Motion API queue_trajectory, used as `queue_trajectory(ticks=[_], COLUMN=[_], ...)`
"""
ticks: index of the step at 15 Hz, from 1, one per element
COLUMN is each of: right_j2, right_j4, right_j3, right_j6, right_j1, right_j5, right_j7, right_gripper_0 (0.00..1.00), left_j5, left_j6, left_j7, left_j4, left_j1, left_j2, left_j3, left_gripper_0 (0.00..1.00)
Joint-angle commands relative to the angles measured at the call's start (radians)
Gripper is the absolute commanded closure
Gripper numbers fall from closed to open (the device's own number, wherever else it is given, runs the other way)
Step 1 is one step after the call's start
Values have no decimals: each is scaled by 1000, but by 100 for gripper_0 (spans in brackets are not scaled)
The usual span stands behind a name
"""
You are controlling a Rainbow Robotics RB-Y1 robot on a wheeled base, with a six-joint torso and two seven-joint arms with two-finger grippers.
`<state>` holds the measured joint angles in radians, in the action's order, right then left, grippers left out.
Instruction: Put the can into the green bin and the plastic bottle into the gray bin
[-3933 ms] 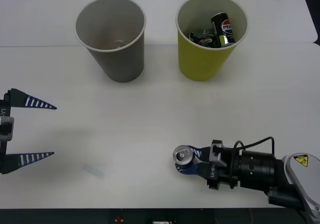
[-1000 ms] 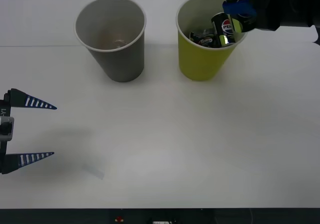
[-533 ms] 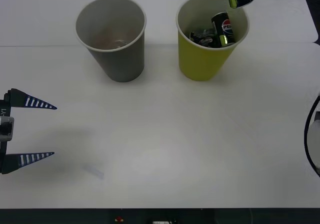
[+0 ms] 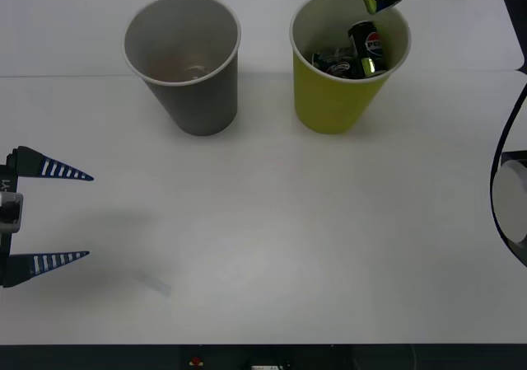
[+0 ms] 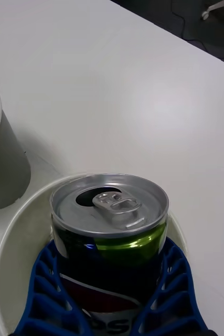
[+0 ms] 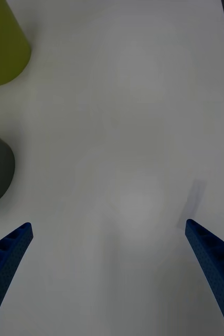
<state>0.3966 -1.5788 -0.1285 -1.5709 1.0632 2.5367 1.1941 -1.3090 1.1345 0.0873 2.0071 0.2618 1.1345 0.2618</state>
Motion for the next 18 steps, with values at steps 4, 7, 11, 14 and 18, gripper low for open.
queue_trajectory(ticks=[4, 7, 11, 14, 18], right_j2=[-1, -4, -5, -5, -7], right_j4=[52, 54, 54, 54, 20], right_j3=[49, 53, 53, 52, 47], right_j6=[0, 0, 0, 0, 0], right_j1=[18, 20, 18, 20, 9], right_j5=[20, 24, 25, 28, 16], right_j7=[-5, -5, -7, -11, -10], right_gripper_0=[100, 30, 0, 0, 0], left_j5=[0, 0, 0, 0, 0], left_j6=[0, 0, 0, 0, 0], left_j7=[0, 0, 0, 0, 0], left_j4=[0, 0, 0, 0, 0], left_j1=[0, 0, 0, 0, 0], left_j2=[0, 0, 0, 0, 0], left_j3=[0, 0, 0, 0, 0], left_gripper_0=[0, 0, 0, 0, 0])
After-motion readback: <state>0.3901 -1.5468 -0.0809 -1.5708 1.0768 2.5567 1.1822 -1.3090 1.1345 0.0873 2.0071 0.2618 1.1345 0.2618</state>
